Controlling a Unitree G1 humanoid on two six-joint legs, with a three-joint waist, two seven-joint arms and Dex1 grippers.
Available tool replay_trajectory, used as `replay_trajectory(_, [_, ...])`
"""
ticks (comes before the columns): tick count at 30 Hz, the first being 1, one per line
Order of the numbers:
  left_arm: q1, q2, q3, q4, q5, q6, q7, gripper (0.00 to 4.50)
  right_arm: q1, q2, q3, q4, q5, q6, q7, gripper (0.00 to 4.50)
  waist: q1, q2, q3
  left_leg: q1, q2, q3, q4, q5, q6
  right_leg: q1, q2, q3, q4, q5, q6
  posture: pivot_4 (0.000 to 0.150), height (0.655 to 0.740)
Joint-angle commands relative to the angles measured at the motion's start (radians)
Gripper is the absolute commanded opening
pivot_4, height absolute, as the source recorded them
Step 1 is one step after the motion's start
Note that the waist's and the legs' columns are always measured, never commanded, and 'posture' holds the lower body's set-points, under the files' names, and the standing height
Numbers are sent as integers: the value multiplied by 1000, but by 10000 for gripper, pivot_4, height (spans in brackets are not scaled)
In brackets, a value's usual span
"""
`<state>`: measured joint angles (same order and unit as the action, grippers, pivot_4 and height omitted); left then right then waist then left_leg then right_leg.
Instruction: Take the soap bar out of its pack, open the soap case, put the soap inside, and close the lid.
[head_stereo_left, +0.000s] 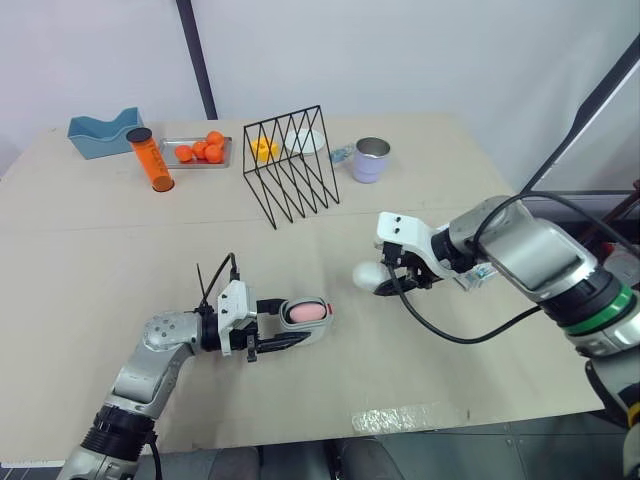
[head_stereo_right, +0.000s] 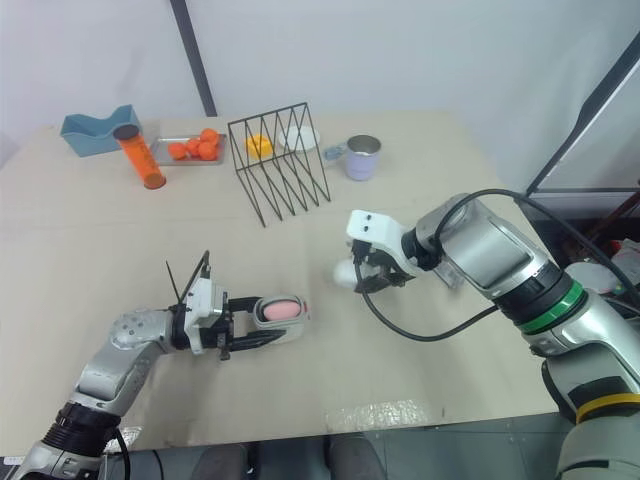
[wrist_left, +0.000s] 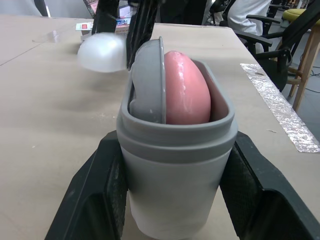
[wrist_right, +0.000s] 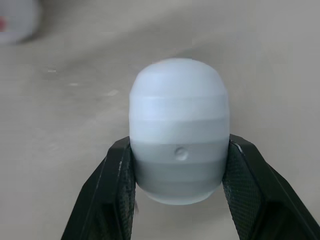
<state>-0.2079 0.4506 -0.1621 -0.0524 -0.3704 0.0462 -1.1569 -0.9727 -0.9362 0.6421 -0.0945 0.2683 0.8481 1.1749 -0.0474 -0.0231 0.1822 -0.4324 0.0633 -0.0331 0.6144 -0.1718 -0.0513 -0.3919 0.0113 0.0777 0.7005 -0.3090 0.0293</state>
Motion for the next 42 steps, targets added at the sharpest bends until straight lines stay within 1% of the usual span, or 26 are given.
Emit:
replay_trajectory(1, [-16,-2,-8,-31,-22,4,-16,20559,-60,-42,-51,-33,-25,-108,140,18504,0,0,0,0,0,0,0,0,0,0,0,0,0,0,0,1500,7400])
replay_trajectory(4, [-24,-14,-19,-36,-20,11,-16,20559,-114,-39,-60,-55,-22,-101,220,18504,0,2,1,0,0,0,0,0,0,0,0,0,0,0,0,1500,7400])
replay_trajectory(8, [-36,-31,-31,-35,-18,16,-5,20559,-151,-6,-73,-93,-34,-109,253,18504,0,2,1,1,0,0,0,0,0,0,0,0,0,0,-1,1500,7400])
replay_trajectory(14, [-38,-42,-41,-31,-13,14,-6,20559,-180,30,-68,-172,-30,-15,273,18504,1,2,1,0,0,0,0,0,0,0,0,0,0,1,-1,1500,7400])
replay_trajectory(18, [-39,-47,-44,-25,-7,9,-7,20559,-177,52,-55,-230,-28,45,265,18504,1,2,1,0,0,0,0,0,0,0,0,0,0,1,-1,1500,7400])
replay_trajectory(22, [-39,-46,-48,-3,7,0,-10,20559,-215,106,-30,-256,-28,165,231,18504,0,2,1,0,0,0,1,0,0,0,0,0,1,1,-2,1500,7400])
replay_trajectory(27, [-40,-47,-50,19,17,-9,-9,20559,-239,150,3,-291,-25,242,197,18504,1,2,1,0,0,-1,1,0,0,0,0,0,1,1,-1,1500,7400])
replay_trajectory(34, [-51,-57,-51,49,33,-42,9,20559,-251,161,51,-342,-11,306,178,18504,1,2,1,0,0,-1,1,0,0,1,0,-1,1,1,-1,1500,7400])
replay_trajectory(42, [-54,-62,-56,48,34,-52,13,20559,-268,163,111,-335,-30,315,153,18504,1,2,1,0,0,-1,1,0,0,1,0,-1,1,1,-1,1500,7400])
